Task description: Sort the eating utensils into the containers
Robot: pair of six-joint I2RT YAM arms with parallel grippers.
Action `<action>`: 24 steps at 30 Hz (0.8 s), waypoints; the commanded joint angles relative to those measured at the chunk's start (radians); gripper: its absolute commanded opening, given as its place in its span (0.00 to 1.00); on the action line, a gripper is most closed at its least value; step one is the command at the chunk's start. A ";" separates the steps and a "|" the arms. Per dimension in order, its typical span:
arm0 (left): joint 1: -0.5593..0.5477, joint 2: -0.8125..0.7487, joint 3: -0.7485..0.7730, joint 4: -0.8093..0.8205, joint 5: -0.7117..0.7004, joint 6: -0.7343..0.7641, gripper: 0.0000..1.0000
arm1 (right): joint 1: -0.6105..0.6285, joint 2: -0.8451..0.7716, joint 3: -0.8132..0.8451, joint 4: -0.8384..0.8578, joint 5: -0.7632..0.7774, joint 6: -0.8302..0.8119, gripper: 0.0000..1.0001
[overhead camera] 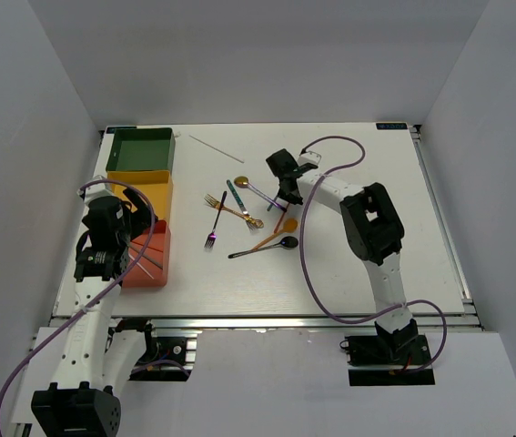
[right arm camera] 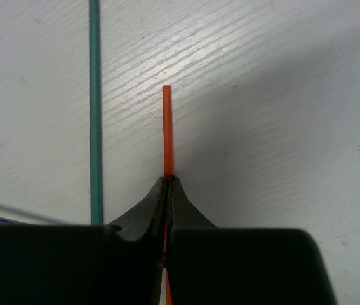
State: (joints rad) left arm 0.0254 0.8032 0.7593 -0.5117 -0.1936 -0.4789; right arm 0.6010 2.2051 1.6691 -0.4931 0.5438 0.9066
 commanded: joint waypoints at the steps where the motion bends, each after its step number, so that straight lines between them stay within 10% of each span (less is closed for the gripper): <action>1: -0.005 -0.018 -0.006 0.013 0.005 0.008 0.98 | -0.018 -0.051 -0.032 -0.042 0.060 0.047 0.00; 18: -0.005 -0.024 -0.011 0.039 0.069 0.008 0.98 | -0.010 -0.290 -0.146 -0.012 0.145 -0.024 0.00; 24: -0.008 -0.018 -0.115 0.354 0.783 -0.122 0.98 | 0.109 -0.467 -0.314 0.255 -0.215 -0.232 0.00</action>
State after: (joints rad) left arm 0.0231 0.7860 0.6994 -0.3653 0.1478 -0.5041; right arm 0.6289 1.8217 1.3930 -0.4011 0.5217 0.7834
